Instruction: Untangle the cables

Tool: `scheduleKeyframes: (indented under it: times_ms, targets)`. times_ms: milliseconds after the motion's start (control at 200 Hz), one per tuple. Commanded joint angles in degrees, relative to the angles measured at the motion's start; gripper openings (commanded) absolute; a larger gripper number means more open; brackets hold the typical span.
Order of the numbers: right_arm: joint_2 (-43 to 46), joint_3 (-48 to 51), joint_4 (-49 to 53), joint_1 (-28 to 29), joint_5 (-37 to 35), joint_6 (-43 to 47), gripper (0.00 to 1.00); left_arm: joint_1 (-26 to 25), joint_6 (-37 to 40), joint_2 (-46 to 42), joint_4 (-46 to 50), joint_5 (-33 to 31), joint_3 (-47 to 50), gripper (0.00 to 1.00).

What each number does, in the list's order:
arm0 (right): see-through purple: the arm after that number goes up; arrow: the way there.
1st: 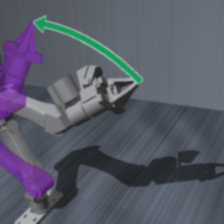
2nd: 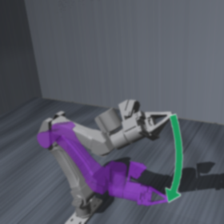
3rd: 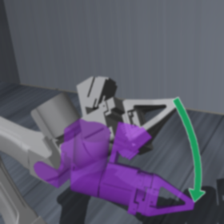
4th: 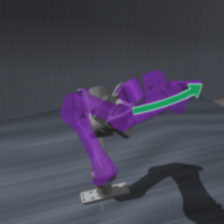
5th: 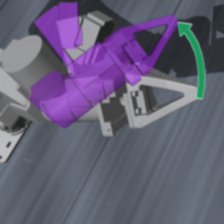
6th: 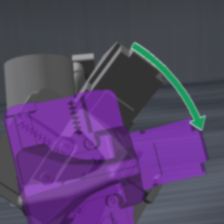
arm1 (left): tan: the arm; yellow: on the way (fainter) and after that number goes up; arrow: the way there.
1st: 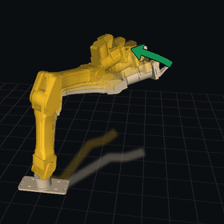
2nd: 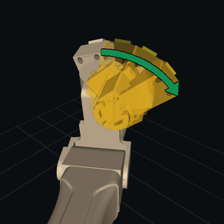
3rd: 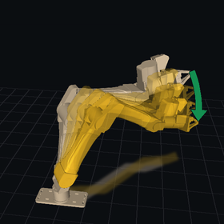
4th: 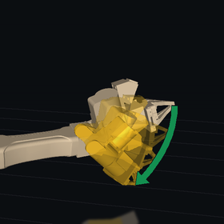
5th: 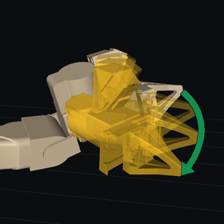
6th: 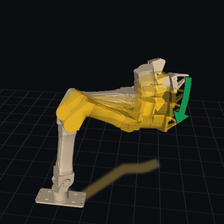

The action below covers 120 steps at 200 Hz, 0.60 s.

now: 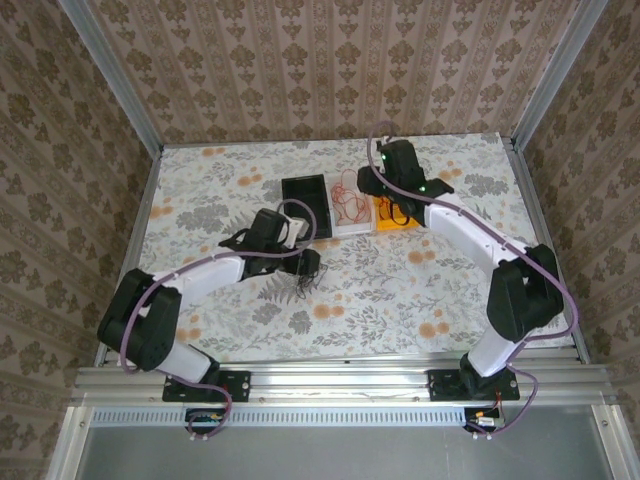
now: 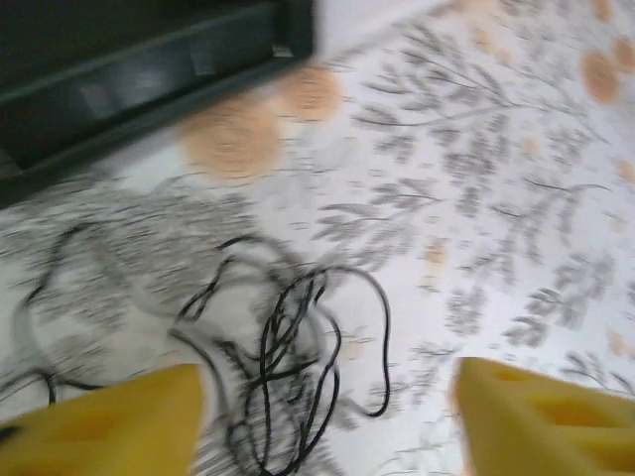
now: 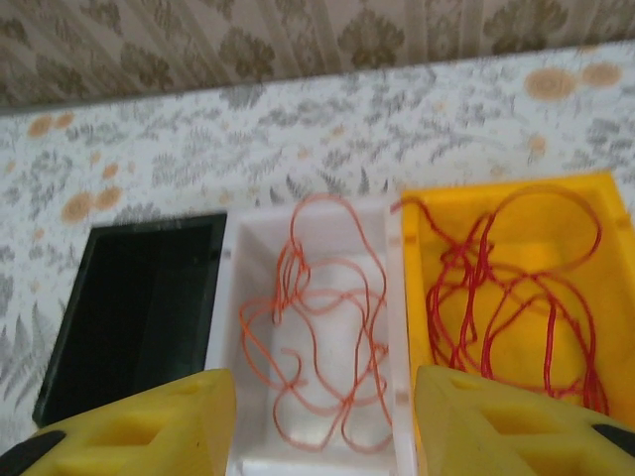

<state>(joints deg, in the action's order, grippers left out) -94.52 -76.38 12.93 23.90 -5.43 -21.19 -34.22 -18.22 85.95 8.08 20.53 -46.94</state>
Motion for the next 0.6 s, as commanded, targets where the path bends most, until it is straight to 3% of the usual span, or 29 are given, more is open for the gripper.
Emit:
scheduleKeyframes:
  times_ms: [0, 145, 295, 385, 480, 595]
  targets:
    - [2.6, 6.0, -2.8, 0.9, 8.1, -0.6, 0.51, -0.2, 2.3, 0.6, 2.5, 5.8, -2.0, 0.95]
    - [1.8, 9.0, -1.4, 5.8, 16.9, 2.7, 0.50, 3.7, -2.6, -3.1, -1.8, -2.9, 1.8, 0.95]
    - [-3.3, 7.0, 2.6, 11.2, 23.5, 7.0, 0.50, 8.5, -5.3, -4.9, -1.3, -8.0, 5.3, 0.85]
    - [-7.4, 4.4, 5.2, 13.3, 24.5, 8.6, 0.49, 9.9, -4.5, -4.4, -0.3, -8.2, 5.9, 0.78]
    - [-11.5, 0.6, 8.4, 15.0, 25.7, 11.6, 0.49, 9.6, -3.8, -3.1, 0.6, -7.0, 5.9, 0.78]
    - [-15.3, -2.6, 10.4, 16.3, 25.3, 13.5, 0.49, 10.6, -6.7, -2.6, 0.4, -10.0, 7.4, 0.78]
